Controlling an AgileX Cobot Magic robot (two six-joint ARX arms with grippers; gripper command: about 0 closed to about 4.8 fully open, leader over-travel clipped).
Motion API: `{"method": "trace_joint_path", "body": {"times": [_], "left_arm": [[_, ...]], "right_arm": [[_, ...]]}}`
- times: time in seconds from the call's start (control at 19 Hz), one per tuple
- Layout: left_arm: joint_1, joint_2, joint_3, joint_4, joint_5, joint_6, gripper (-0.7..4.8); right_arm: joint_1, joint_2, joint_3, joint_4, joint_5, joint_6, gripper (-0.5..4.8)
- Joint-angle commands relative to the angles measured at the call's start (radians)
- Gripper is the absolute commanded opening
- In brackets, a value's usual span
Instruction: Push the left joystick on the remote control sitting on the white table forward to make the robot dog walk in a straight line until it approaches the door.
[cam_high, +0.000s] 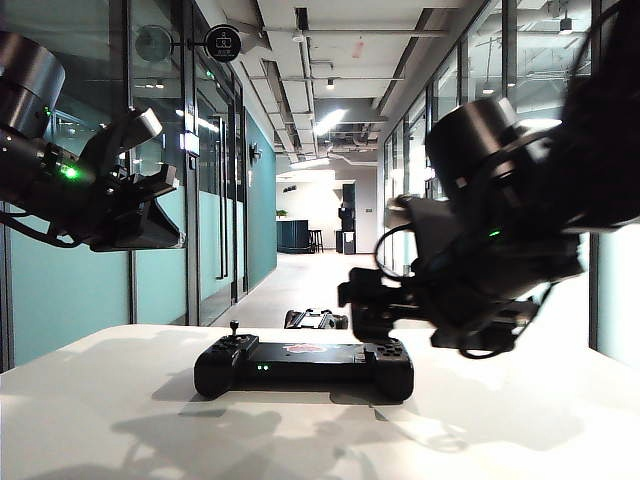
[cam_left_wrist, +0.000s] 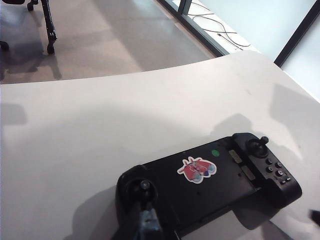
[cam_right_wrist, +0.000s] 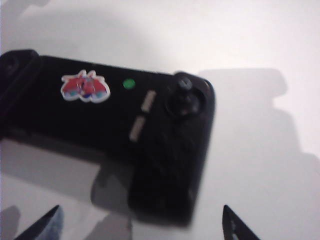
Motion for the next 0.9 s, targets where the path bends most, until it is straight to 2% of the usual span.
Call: {"method": "trace_joint_path", "body": {"times": [0.05,0.26,0.58,0.79,0.9], "left_arm": [[-0.002,-0.001,0.004,0.005,0.007,0.0,-0.05],[-0.002,-0.002,0.004,0.002,0.008,0.0,-0.05],[-0.002,-0.002,0.004,0.002,0.008,0.0,-0.05],[-0.002,-0.002,0.004,0.002,0.008,0.0,-0.05],[-0.002,-0.002,0.004,0.002,0.008,0.0,-0.05]], "right_arm": [[-0.001,0.041,0.045,0.012,-0.003,0.002,4.0],[-0.04,0.074,0.075,-0.018,-0.032,0.002,4.0],[-0.087,0.104,0.121,-0.019,-0.154,0.001,3.99],[-0.087,0.15,0.166,-0.044,-0.159,0.001,3.99],[-0.087,0.155,0.168,-0.055,-0.16,0.001,3.56]]}}
